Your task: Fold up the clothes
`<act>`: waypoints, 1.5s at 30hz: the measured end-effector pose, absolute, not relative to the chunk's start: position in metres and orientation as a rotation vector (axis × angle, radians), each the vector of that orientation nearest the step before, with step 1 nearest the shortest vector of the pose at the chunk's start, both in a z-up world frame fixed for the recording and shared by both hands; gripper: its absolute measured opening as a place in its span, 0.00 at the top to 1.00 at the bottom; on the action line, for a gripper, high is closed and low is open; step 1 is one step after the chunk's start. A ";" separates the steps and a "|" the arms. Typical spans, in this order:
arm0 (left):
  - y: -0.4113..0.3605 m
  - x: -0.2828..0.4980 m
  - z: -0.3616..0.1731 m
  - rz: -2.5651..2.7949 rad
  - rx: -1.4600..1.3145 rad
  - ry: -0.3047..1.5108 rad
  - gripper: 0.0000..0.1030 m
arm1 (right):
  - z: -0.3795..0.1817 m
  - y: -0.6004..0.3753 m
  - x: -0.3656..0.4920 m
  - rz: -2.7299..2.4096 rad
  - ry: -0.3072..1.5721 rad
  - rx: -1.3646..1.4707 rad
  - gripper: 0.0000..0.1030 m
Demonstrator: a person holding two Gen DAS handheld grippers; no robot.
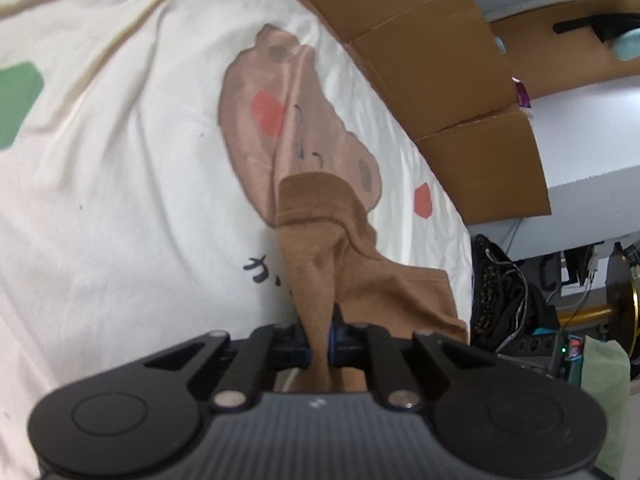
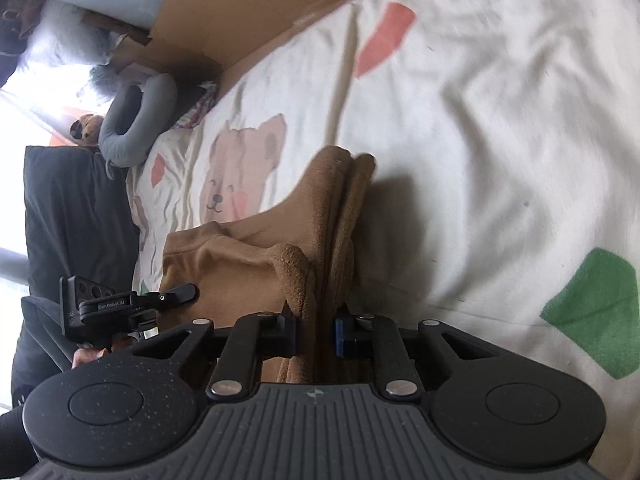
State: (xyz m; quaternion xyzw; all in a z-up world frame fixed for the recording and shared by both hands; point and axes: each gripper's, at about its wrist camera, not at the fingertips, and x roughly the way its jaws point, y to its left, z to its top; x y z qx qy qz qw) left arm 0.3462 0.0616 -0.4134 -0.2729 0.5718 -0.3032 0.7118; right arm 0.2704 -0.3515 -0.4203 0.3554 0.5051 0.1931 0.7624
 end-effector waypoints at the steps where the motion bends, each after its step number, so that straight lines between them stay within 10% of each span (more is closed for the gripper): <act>1: 0.060 0.346 -0.409 -0.673 -0.594 1.266 0.94 | -0.416 -0.350 0.270 0.423 1.094 0.770 0.84; 25: 0.058 0.302 -0.305 -0.524 -0.414 1.210 0.95 | -0.327 -0.320 0.242 0.422 0.998 0.677 0.86; 45: 0.042 0.245 -0.076 -0.541 -0.349 0.962 0.95 | -0.120 -0.316 0.192 0.443 0.789 0.579 0.87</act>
